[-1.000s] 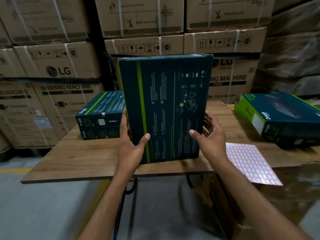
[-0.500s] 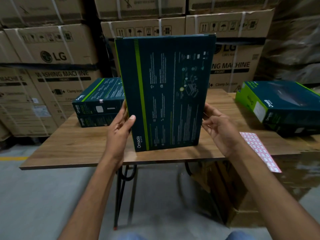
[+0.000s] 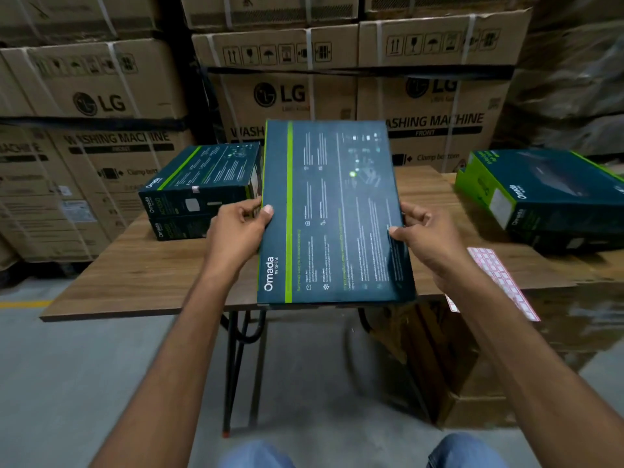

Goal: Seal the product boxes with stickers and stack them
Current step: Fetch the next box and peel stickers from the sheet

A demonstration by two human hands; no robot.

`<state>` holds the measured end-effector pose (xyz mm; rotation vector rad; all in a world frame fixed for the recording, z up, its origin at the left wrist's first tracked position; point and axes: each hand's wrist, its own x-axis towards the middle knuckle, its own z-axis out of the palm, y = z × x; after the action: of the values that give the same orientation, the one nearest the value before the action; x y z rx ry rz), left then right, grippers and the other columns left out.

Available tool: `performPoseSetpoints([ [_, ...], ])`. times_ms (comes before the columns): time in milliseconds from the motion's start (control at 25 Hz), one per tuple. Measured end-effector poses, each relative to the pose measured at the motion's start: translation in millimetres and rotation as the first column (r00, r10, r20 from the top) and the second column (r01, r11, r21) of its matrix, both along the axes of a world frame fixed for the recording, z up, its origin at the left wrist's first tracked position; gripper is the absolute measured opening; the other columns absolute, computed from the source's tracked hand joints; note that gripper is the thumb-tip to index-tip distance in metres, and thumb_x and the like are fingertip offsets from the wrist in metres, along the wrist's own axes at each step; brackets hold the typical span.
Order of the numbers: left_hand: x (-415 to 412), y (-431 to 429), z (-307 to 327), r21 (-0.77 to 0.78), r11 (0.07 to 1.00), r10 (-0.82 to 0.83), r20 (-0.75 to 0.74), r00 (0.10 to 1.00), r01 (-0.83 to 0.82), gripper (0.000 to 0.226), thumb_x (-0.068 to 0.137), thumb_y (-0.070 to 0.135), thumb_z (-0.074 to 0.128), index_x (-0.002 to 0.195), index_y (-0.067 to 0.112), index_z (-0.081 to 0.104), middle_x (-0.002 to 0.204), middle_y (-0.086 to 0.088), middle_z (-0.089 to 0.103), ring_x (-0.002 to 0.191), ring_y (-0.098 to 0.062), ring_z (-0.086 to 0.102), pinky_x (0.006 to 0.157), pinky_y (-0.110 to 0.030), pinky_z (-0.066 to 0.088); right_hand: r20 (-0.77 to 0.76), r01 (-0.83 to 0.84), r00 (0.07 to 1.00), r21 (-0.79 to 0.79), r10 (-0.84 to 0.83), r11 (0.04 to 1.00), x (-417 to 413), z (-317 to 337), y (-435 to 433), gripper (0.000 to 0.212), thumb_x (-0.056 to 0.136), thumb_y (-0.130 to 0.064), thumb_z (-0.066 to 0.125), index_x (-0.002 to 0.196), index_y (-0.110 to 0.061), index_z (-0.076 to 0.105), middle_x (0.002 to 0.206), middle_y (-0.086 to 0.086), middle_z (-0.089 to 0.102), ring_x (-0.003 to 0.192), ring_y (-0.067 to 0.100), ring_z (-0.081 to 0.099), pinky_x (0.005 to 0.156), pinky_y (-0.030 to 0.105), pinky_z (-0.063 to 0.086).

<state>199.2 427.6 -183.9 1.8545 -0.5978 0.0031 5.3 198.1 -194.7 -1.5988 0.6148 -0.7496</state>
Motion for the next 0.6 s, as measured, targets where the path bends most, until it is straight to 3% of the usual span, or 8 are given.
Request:
performPoseSetpoints([
  [160, 0, -2, -27, 0.028, 0.997, -0.072, -0.082, 0.994, 0.074, 0.037, 0.089, 0.045, 0.069, 0.118, 0.025, 0.079, 0.103, 0.011, 0.081, 0.1, -0.01, 0.076, 0.097, -0.047, 0.06, -0.093, 0.011, 0.996, 0.043, -0.007, 0.999, -3, -12, 0, 0.037, 0.092, 0.01, 0.067, 0.123, -0.009, 0.07, 0.106, 0.0, 0.078, 0.08, 0.0, 0.073, 0.06, 0.013, 0.053],
  [320, -2, -8, -36, -0.067, 0.996, -0.077, -0.241, 0.968, 0.062, 0.026, 0.1, 0.019, 0.071, 0.123, 0.008, 0.075, 0.095, 0.003, 0.078, 0.082, -0.004, 0.075, 0.072, -0.023, 0.061, -0.1, 0.016, 0.995, 0.043, -0.012, 0.999, -10, -17, 3, 0.045, 0.087, 0.015, 0.067, 0.126, -0.007, 0.069, 0.12, 0.005, 0.072, 0.099, 0.005, 0.066, 0.064, 0.009, 0.05],
  [400, -8, -4, -40, -0.131, 0.989, -0.114, -0.387, 0.915, 0.068, 0.024, 0.101, 0.027, 0.071, 0.118, 0.011, 0.077, 0.103, -0.003, 0.08, 0.096, -0.016, 0.075, 0.082, -0.028, 0.06, -0.031, -0.036, 0.999, 0.152, 0.041, 0.988, -18, -18, 5, 0.056, 0.083, 0.024, 0.055, 0.13, -0.005, 0.067, 0.123, 0.008, 0.071, 0.103, 0.008, 0.066, 0.063, 0.009, 0.051],
  [480, -19, 6, -42, -0.212, 0.973, -0.182, -0.45, 0.874, 0.093, 0.031, 0.101, 0.034, 0.069, 0.121, 0.012, 0.075, 0.11, -0.003, 0.08, 0.104, -0.018, 0.073, 0.089, -0.027, 0.058, 0.013, -0.092, 0.996, 0.186, 0.092, 0.978, -25, -22, 5, 0.062, 0.08, 0.024, 0.051, 0.131, -0.008, 0.068, 0.124, 0.007, 0.072, 0.115, 0.011, 0.067, 0.075, 0.014, 0.054],
  [600, -39, 21, -40, -0.228, 0.961, -0.217, -0.276, 0.936, 0.156, 0.034, 0.1, 0.031, 0.07, 0.131, 0.019, 0.072, 0.115, 0.006, 0.079, 0.113, -0.006, 0.072, 0.098, -0.02, 0.055, -0.007, -0.14, 0.99, 0.002, 0.14, 0.99, -34, -27, 8, 0.059, 0.081, 0.015, 0.063, 0.127, -0.019, 0.072, 0.126, -0.003, 0.074, 0.124, 0.007, 0.065, 0.097, 0.022, 0.053],
])
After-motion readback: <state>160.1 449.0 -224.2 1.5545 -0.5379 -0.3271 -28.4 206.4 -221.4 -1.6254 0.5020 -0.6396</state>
